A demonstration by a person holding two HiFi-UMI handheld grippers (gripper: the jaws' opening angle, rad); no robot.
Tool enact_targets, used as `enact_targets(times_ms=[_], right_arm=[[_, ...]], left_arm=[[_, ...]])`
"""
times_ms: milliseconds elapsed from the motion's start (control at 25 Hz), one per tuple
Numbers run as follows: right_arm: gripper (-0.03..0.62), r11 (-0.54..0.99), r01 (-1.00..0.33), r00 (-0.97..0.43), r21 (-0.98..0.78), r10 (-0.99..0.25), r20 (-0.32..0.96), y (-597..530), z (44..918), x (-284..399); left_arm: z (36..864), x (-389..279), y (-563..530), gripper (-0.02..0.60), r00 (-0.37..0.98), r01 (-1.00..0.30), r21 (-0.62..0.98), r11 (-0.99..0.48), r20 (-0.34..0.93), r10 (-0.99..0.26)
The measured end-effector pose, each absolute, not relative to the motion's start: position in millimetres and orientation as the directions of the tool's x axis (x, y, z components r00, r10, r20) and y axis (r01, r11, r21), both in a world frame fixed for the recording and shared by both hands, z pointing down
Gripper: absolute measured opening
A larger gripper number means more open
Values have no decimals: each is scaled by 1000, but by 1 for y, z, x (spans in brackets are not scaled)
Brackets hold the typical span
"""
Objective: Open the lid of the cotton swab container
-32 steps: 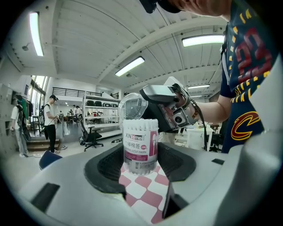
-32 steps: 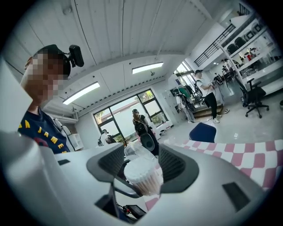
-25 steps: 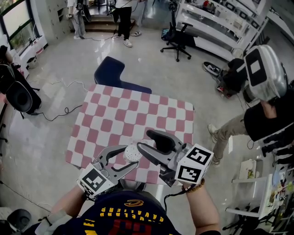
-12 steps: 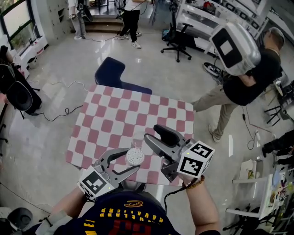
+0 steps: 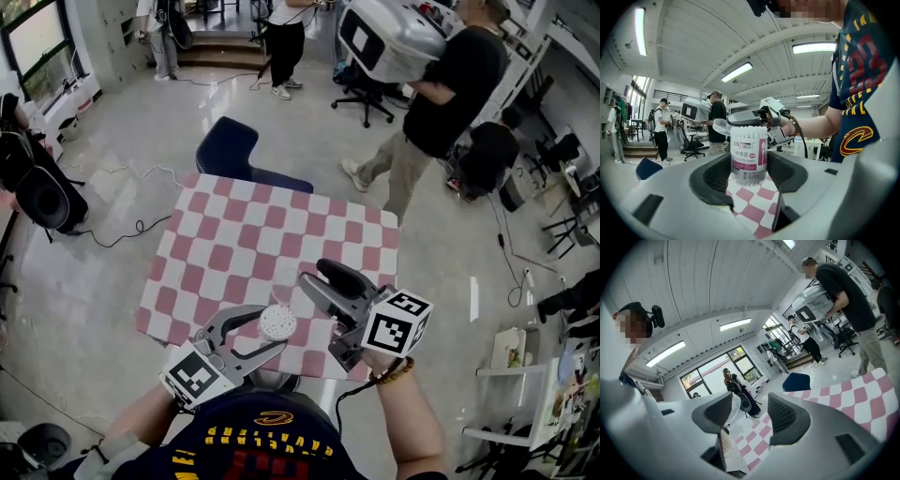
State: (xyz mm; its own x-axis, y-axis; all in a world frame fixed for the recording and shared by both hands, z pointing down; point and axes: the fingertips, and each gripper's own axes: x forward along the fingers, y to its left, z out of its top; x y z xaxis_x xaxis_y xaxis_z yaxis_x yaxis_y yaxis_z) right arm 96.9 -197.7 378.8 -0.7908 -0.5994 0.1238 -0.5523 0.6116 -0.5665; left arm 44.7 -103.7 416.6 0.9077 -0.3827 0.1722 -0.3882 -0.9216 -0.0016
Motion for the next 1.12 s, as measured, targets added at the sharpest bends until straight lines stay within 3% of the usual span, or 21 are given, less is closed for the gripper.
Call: enact_targets(times_ms=[200,800,1120], right_arm=[[244,616,-544,-790,-570,-606,98,-195,368,96],[242,581,-662,-681,-473,-730,57,-184,359,115],[156,532,-730,-619,-430,-781,84,-168,370,120]], left_arm=[[417,44,-108,244,899,-414,60,-908,185,-398],[426,31,-130,244,860,-492,47,-869,184,-477],[426,31,-135,244,852,-509,79,-857,187,-489]])
